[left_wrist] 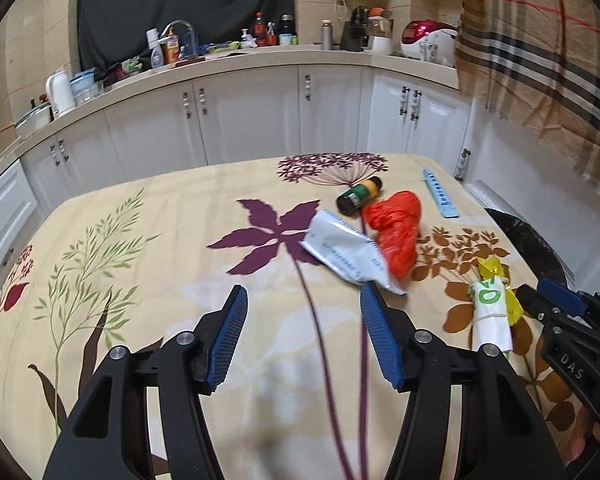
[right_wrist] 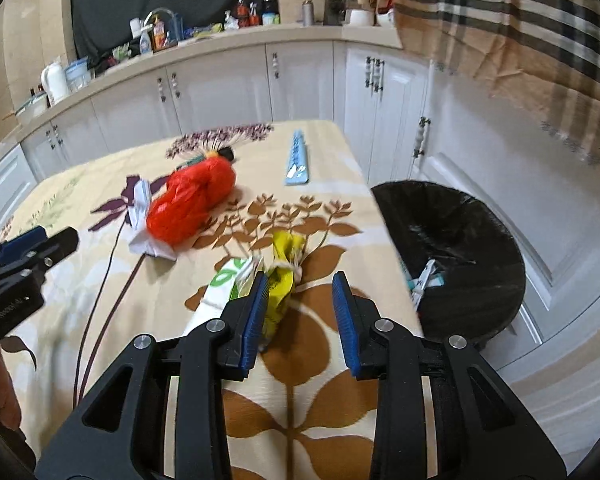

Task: Collect trash
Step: 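Grasp the yellow tied wrapper with the right tool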

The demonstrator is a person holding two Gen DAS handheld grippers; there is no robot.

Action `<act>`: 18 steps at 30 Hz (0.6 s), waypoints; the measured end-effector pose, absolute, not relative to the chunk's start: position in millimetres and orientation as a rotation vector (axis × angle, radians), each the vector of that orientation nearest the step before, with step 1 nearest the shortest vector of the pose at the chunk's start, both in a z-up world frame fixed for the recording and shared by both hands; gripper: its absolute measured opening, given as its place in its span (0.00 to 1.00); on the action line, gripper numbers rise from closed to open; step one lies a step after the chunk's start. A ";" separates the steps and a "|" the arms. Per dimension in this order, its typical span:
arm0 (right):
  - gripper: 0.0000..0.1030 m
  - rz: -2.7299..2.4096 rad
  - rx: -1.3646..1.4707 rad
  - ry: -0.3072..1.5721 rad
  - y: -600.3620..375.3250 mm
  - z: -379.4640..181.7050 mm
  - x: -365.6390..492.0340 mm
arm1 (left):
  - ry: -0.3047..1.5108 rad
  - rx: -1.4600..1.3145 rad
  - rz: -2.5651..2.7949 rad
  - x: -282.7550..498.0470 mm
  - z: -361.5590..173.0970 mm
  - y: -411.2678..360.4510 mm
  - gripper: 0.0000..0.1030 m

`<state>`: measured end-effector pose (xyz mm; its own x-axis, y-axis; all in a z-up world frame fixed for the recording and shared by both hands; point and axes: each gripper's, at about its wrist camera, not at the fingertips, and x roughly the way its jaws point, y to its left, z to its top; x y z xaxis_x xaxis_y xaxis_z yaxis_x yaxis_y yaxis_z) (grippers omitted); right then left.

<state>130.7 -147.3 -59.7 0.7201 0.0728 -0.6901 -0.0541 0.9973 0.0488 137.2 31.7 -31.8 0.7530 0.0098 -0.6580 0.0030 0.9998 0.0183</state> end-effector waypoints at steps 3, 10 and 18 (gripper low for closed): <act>0.31 0.081 0.045 0.787 -144.4 -62.5 133.3 | 0.722 0.005 0.009 135.8 -34.3 39.3 0.56; 0.32 0.070 0.045 0.771 -139.3 -55.0 132.3 | 0.727 -0.019 0.014 135.8 -39.2 51.8 0.56; 0.32 0.064 0.063 0.800 -140.7 -57.7 139.7 | 0.738 -0.041 0.022 136.2 -43.6 62.0 0.56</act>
<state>139.7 -140.7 -57.7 0.6952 0.0809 -0.7143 -0.0333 0.9962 0.0804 136.2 62.0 -43.6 0.7395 0.0057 -0.6732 -0.0350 0.9989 -0.0299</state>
